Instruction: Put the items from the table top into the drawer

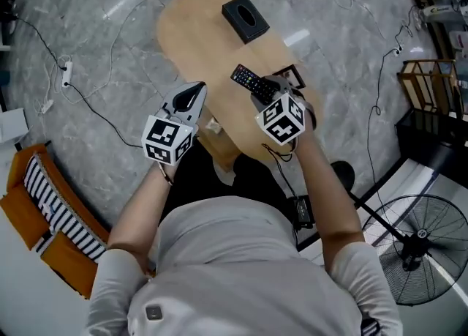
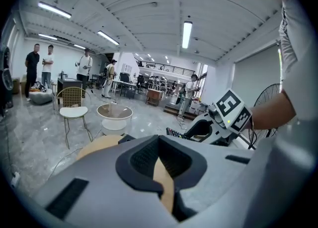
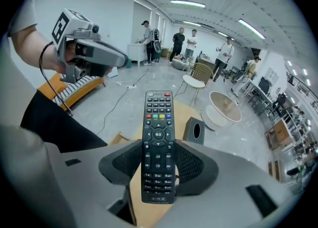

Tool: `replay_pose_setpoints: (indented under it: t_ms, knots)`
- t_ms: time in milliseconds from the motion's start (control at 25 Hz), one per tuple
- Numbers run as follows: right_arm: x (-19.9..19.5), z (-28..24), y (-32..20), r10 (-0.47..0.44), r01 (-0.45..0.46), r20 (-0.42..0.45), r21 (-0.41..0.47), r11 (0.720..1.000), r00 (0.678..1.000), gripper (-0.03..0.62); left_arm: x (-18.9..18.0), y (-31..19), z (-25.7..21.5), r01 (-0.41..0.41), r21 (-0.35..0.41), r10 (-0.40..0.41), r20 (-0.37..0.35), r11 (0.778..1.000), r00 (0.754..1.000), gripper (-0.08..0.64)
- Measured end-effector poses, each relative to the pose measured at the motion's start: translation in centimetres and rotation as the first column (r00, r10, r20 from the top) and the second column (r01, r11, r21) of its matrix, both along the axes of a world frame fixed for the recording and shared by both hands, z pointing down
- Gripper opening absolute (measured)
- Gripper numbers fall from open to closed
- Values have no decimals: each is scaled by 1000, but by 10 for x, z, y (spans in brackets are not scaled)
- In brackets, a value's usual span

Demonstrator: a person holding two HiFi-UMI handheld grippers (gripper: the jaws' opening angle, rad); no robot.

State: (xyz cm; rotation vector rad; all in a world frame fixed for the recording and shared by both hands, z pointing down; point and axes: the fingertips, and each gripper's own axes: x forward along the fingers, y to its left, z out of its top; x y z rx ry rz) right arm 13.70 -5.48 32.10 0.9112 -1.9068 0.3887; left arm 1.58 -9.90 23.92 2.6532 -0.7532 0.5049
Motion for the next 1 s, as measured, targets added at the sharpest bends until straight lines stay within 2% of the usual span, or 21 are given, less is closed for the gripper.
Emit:
replay_pose_setpoints:
  t_ms: [240,480,760,1000]
  knots:
    - [8,-50,47,37,-41,49,74,996,998,218,11,56,-41,14,50,-13,-2,999,1000,9]
    - [20,-66,73,-13,3,79,132,991,997,218,22,96,-53,98,104,-98,-3,990,995,9]
    - [-1,-63,101,-138,128,99,106,986,985,218,-3,139,-52,257,87,-259,7,962,966,9]
    - [-26,-52,125,-155,149,135,50,988,979,218,-30,161,-51,326,68,-329,34,943,944,9]
